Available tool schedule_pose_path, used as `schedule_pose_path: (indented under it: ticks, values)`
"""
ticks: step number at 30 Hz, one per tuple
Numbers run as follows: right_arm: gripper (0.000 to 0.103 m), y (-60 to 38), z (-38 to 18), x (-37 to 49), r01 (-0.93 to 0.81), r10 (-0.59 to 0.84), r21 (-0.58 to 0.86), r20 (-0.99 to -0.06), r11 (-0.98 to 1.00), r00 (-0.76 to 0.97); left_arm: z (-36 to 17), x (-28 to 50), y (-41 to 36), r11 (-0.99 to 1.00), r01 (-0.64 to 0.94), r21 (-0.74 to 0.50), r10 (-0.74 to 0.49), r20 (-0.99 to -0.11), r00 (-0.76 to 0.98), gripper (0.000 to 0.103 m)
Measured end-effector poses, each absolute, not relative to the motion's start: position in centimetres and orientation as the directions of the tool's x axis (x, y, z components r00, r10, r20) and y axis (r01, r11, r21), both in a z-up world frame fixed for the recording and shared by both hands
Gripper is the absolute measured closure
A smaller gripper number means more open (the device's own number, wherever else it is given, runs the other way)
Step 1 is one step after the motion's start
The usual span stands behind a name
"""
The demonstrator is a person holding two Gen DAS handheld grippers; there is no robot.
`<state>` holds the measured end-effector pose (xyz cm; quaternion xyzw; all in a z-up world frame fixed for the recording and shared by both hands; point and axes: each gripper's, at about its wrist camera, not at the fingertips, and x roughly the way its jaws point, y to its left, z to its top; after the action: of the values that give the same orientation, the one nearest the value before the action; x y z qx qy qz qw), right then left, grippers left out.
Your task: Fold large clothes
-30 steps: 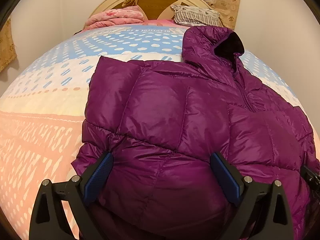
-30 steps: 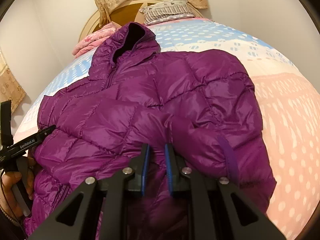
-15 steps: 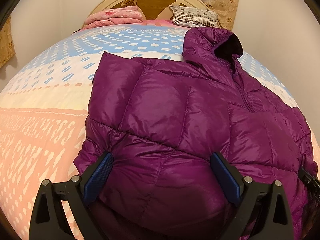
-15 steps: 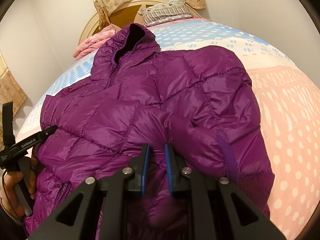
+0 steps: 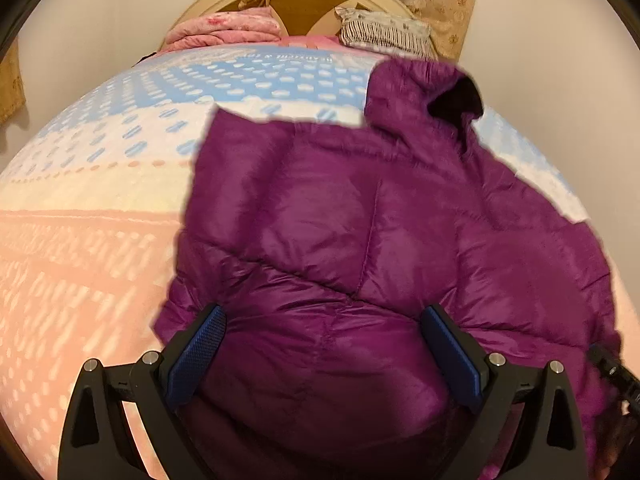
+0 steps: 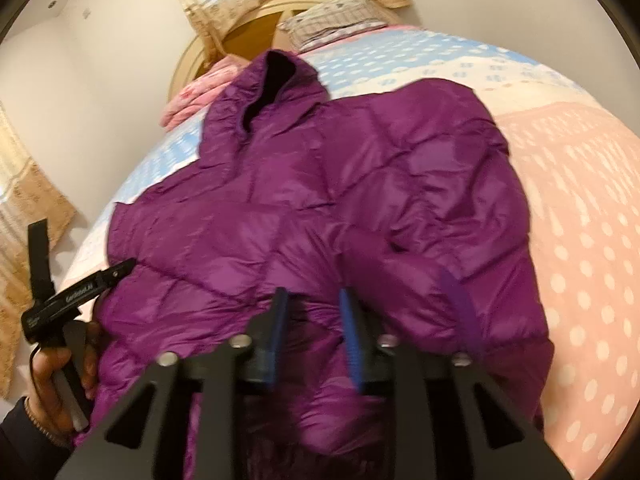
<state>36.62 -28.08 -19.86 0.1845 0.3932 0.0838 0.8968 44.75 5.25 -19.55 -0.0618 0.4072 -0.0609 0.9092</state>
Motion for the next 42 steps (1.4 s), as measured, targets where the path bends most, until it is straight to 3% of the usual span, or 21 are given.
schedule_pose_path:
  ticks: [1, 2, 3, 5, 11, 16, 22, 26, 28, 32, 33, 34, 35, 37, 38, 39, 42]
  values:
    - [0.041, -28.0, -19.1, 36.5, -0.025, 0.311, 0.398, -0.675, 0.917, 0.67, -18.4, 44.4, 5.6, 0.986, 0.064, -0.155, -0.157, -0.719, 0.677, 0.004]
    - [0.017, -27.9, -17.9, 36.3, -0.049, 0.321, 0.394, -0.665, 0.918, 0.674, -17.3, 44.0, 5.8, 0.985, 0.076, -0.155, -0.164, -0.701, 0.694, 0.004]
    - [0.001, -27.9, -17.0, 36.1, -0.06, 0.316, 0.383, -0.653, 0.922, 0.688, -15.8, 43.8, 6.0, 0.984, 0.097, -0.153, -0.175, -0.672, 0.72, 0.004]
    - [0.0, -28.4, -14.7, 37.0, -0.074, 0.282, 0.332, -0.639, 0.94, 0.716, -13.8, 44.6, 6.0, 0.987, 0.11, -0.121, -0.163, -0.646, 0.746, 0.004]
    - [0.0, -31.4, -11.2, 46.6, -0.054, 0.269, 0.329, -0.657, 0.943, 0.704, -11.1, 53.6, 3.8, 0.981, 0.156, -0.117, -0.194, -0.683, 0.704, 0.004]
    - [0.0, -32.4, -12.0, 54.9, -0.048, 0.204, 0.231, -0.719, 0.972, 0.664, -12.2, 61.1, 0.8, 0.979, 0.182, -0.09, -0.19, -0.725, 0.662, 0.004]
    - [0.0, -33.5, -14.4, 63.1, -0.058, 0.247, 0.27, -0.745, 0.961, 0.619, -13.6, 68.2, -0.6, 0.979, 0.159, -0.127, -0.199, -0.762, 0.616, 0.005]
    - [0.0, -33.0, -14.8, 67.5, -0.054, 0.248, 0.275, -0.744, 0.96, 0.62, -14.2, 72.2, -0.6, 0.984, 0.118, -0.134, -0.178, -0.774, 0.608, 0.004]
    - [0.0, -32.5, -14.6, 69.0, -0.072, 0.265, 0.284, -0.735, 0.956, 0.624, -14.4, 73.3, -0.7, 0.974, 0.137, -0.179, -0.226, -0.76, 0.61, 0.005]
    - [0.0, -32.1, -14.5, 71.5, -0.083, 0.277, 0.294, -0.714, 0.952, 0.644, -14.7, 74.4, -1.8, 0.976, 0.172, -0.133, -0.213, -0.749, 0.628, 0.005]
    - [0.0, -32.0, -14.7, 71.9, -0.08, 0.278, 0.298, -0.714, 0.951, 0.643, -14.9, 74.7, -2.1, 0.976, 0.181, -0.123, -0.211, -0.749, 0.628, 0.005]
    - [0.0, -31.7, -15.1, 72.4, -0.076, 0.273, 0.292, -0.725, 0.953, 0.633, -15.1, 74.8, -2.2, 0.975, 0.188, -0.116, -0.21, -0.748, 0.629, 0.014]
    - [0.003, -31.4, -15.4, 72.8, -0.074, 0.261, 0.278, -0.733, 0.958, 0.628, -15.5, 74.8, -2.4, 0.972, 0.207, -0.115, -0.222, -0.745, 0.629, 0.023]
    - [0.028, -30.5, -16.2, 73.5, -0.109, 0.265, 0.25, -0.759, 0.962, 0.595, -16.3, 75.4, -2.9, 0.963, 0.243, -0.119, -0.244, -0.77, 0.59, 0.074]
    - [0.061, -30.1, -16.4, 73.8, -0.123, 0.256, 0.228, -0.776, 0.966, 0.577, -16.8, 75.4, -3.1, 0.956, 0.264, -0.126, -0.259, -0.785, 0.563, 0.086]
    - [0.085, -29.6, -16.3, 73.6, -0.136, 0.233, 0.189, -0.783, 0.972, 0.576, -17.0, 75.3, -3.3, 0.956, 0.272, -0.113, -0.252, -0.791, 0.558, 0.095]
    - [0.089, -29.3, -14.9, 71.6, -0.183, 0.236, 0.155, -0.752, 0.971, 0.616, -15.8, 73.7, -2.5, 0.95, 0.294, -0.11, -0.272, -0.754, 0.598, 0.097]
